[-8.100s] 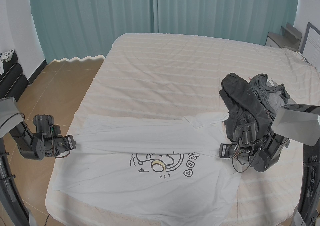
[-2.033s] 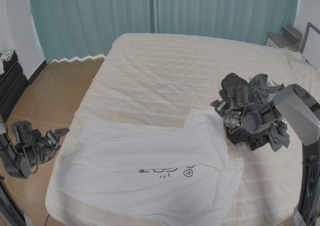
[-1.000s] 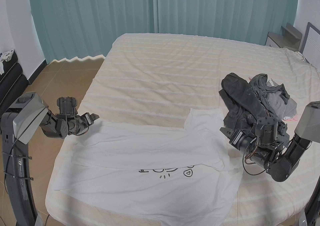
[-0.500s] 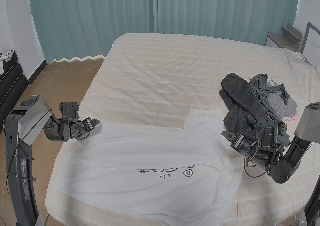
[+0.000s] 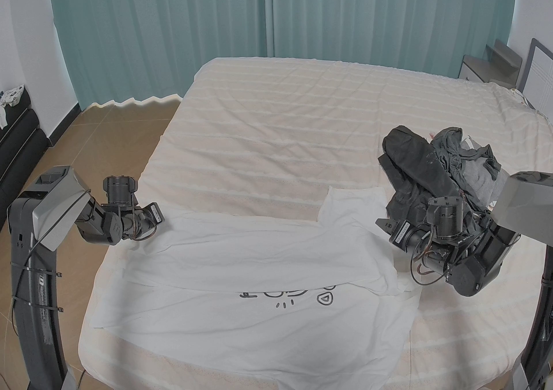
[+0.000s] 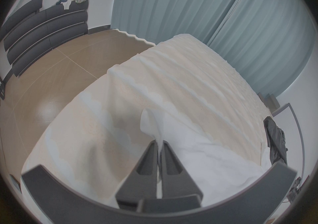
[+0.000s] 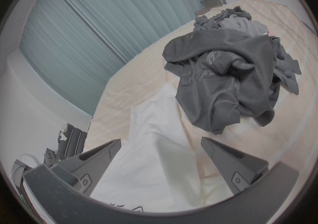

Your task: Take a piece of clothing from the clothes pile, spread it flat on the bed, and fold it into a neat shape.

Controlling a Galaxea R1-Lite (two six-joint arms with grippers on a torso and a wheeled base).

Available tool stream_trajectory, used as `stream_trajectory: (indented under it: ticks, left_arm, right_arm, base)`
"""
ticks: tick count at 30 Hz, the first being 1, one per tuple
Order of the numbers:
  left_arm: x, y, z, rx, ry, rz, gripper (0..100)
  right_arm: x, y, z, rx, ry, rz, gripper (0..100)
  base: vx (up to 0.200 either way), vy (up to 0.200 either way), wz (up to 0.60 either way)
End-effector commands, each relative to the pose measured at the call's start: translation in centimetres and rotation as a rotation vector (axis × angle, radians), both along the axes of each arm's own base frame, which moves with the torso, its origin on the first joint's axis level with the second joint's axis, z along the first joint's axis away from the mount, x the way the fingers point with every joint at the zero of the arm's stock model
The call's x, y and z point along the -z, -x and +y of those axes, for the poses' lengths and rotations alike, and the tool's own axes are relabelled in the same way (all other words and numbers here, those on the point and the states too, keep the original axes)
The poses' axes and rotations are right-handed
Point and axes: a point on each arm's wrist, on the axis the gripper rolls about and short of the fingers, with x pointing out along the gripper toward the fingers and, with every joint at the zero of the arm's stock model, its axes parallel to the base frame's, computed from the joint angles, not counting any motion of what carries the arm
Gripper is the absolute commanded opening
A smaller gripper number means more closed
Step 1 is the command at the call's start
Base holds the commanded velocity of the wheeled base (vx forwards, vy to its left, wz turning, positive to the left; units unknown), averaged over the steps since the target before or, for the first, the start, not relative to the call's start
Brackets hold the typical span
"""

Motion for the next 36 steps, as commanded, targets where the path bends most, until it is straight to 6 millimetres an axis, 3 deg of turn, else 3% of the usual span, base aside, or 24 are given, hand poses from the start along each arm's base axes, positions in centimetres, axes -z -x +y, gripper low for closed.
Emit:
stream_trajectory:
  ticks: [1, 6, 10, 19, 26, 34, 35, 36]
  left_arm:
    - [-0.5, 0.0, 0.0, -0.014, -0.006, -0.022, 0]
    - [-1.9, -0.3, 0.2, -0.051, -0.026, -0.060, 0]
    - [-3.2, -0.3, 0.3, -0.066, -0.016, -0.095, 0]
    - [-5.0, -0.5, 0.4, -0.094, -0.032, -0.142, 0]
    - [-5.3, -0.5, 0.4, -0.116, -0.045, -0.150, 0]
    - [-5.3, -0.4, 0.4, -0.116, -0.045, -0.147, 0]
    - [-5.3, -0.4, 0.4, -0.116, -0.045, -0.147, 0]
    - [-5.3, -0.4, 0.4, -0.115, -0.046, -0.146, 0]
  right_arm:
    - [2.8, -5.5, 0.6, 0.015, 0.027, 0.088, 100]
    - [3.5, -8.9, 0.8, 0.035, 0.033, 0.108, 100]
    - [4.0, -10.1, 0.8, 0.040, 0.032, 0.108, 100]
    - [5.0, -11.7, 1.2, 0.046, 0.036, 0.096, 100]
    - [4.4, -13.0, 1.7, 0.040, 0.026, 0.062, 100]
    - [4.3, -13.0, 2.3, 0.021, 0.027, 0.067, 100]
    - [4.3, -13.0, 2.3, 0.021, 0.027, 0.067, 0]
    - [4.6, -13.0, 2.6, 0.010, 0.033, 0.089, 0]
  base:
    - [0.000, 0.000, 0.00]
    - [0.000, 0.000, 0.00]
    - [0.000, 0.000, 0.00]
    - [0.000, 0.000, 0.00]
    - [0.000, 0.000, 0.00]
    - [0.000, 0.000, 0.00]
    - [0.000, 0.000, 0.00]
    - [0.000, 0.000, 0.00]
